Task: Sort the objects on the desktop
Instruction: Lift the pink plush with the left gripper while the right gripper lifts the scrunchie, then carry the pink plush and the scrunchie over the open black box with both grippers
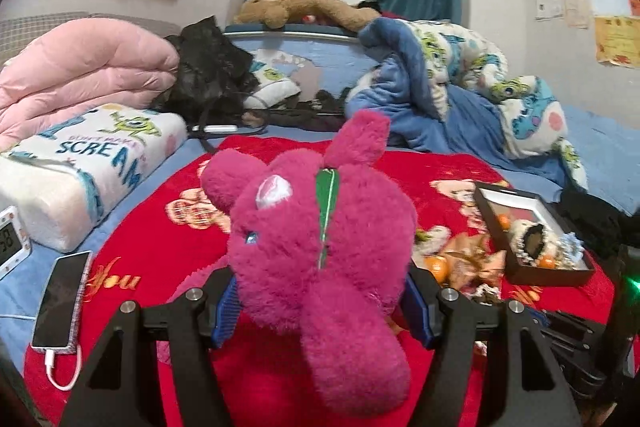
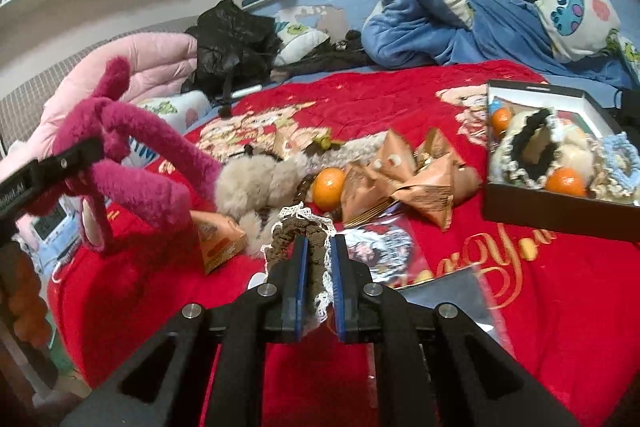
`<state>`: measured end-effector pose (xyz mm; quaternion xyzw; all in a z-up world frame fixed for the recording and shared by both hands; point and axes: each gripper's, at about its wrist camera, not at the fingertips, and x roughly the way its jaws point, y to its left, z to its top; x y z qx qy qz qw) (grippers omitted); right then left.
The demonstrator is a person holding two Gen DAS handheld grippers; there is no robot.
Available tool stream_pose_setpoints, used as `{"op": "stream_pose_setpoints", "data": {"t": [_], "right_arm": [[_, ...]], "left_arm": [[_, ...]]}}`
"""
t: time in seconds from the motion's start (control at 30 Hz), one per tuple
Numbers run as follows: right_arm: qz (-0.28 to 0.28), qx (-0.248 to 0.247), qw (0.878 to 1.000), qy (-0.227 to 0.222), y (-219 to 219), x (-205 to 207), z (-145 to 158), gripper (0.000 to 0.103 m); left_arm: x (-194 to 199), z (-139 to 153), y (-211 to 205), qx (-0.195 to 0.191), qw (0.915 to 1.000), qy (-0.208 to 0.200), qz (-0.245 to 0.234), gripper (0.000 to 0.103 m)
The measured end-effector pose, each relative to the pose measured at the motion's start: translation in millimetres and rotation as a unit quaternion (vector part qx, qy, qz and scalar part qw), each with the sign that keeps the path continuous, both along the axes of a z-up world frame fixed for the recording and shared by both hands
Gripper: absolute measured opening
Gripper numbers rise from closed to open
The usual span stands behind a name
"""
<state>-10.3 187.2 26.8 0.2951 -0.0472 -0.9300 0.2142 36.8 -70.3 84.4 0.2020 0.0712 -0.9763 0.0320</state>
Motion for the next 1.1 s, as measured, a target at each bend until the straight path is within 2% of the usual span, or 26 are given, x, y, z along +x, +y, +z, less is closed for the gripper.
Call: {"op": "stream_pose_setpoints", "data": {"t": [0.3,0.67,0.87,1.1], "right_arm": [[-0.035,-0.005,0.999,0.019,49,13,21,0.011],[-0.124,-0.017,0.992,0.037,158,46,44,0.011],[-0.14,-0.015,0.989,0.041,186,55,49,0.011],[-0.145,-0.027,0.988,0.045,201,48,51,0.011]], "left_arm": [[3,6,70,0.016,0.9967,0.001,-0.079,0.068],[6,12,175,0.015,0.9828,-0.002,-0.184,0.069],[5,14,205,0.008,0.9794,-0.009,-0.202,0.069],[-9,14,225,-0.019,0.9771,-0.022,-0.211,0.069]]}}
